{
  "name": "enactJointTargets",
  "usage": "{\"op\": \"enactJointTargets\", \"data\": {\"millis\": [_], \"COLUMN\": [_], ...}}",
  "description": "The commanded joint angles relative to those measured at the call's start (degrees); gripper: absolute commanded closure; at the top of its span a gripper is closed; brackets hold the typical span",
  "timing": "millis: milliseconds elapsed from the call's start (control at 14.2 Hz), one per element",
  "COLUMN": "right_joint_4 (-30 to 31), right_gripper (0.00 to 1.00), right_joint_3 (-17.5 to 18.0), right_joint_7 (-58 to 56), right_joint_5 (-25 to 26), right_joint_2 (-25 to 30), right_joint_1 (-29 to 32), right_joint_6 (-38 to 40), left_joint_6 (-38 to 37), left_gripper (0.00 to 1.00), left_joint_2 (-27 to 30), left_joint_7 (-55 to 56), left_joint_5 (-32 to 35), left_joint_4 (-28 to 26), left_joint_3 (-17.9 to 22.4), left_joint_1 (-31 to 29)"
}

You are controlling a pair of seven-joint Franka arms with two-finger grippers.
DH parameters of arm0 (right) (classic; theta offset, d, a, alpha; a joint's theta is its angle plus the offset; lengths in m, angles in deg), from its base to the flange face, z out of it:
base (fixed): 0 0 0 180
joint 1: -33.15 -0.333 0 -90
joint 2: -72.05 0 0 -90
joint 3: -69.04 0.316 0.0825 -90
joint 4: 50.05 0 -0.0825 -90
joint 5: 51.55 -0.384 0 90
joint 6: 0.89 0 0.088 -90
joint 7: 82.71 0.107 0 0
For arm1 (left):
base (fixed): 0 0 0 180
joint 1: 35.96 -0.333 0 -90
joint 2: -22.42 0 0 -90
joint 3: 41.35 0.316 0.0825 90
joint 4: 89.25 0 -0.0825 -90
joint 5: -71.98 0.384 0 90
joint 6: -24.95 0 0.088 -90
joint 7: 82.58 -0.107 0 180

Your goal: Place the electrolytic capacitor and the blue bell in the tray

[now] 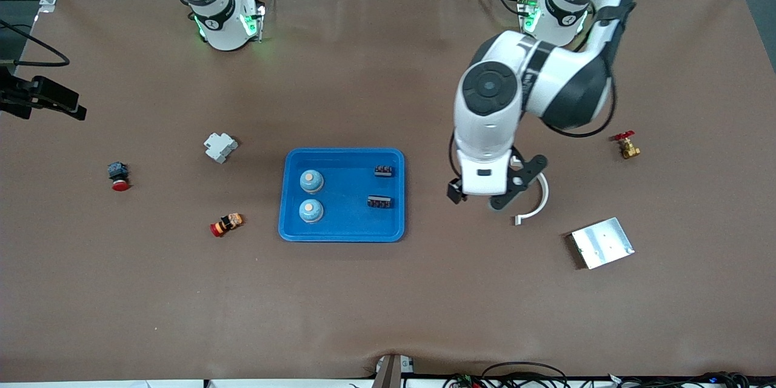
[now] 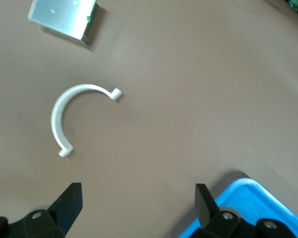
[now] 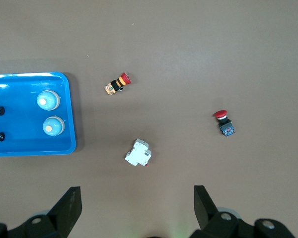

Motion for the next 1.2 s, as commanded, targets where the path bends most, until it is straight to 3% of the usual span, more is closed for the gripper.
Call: {"op": "enactJointTargets", "data": {"millis": [0,282,705,1129], "right_joint_4": [0.2,0.2,0.2,0.2], "right_gripper": [0.0,0.0,0.0,0.0], "right_joint_3": [0.3,0.3,0.3,0.3], "right_joint_7": [-0.1,-0.1,-0.1,-0.1], "right_joint_5": [-0.9,-0.9,-0.9,-0.9], "right_joint_2": [0.7,0.7,0.7,0.7], "right_joint_1": [0.6,0.6,0.6,0.6], "right_joint_6": [0.0,0.2,0.1,0.1], "left_joint_6": [-0.8,-0.7,-0.8,0.1], "left_gripper": [0.0,0.0,0.0,0.0], "left_joint_2": [3.0,3.0,4.5,4.0], "left_joint_7": [-3.4,-6.2,-29.3,-38.9], "left_joint_5": [-1.2,-1.4,-1.7,-0.9], "left_joint_4": [-3.1,-2.7,-2.9,-2.8], "left_joint_3": [-0.4,-0.3,-0.3,-0.2], "left_joint_1": [-1.1,-2.0,-4.4,-7.7]}}
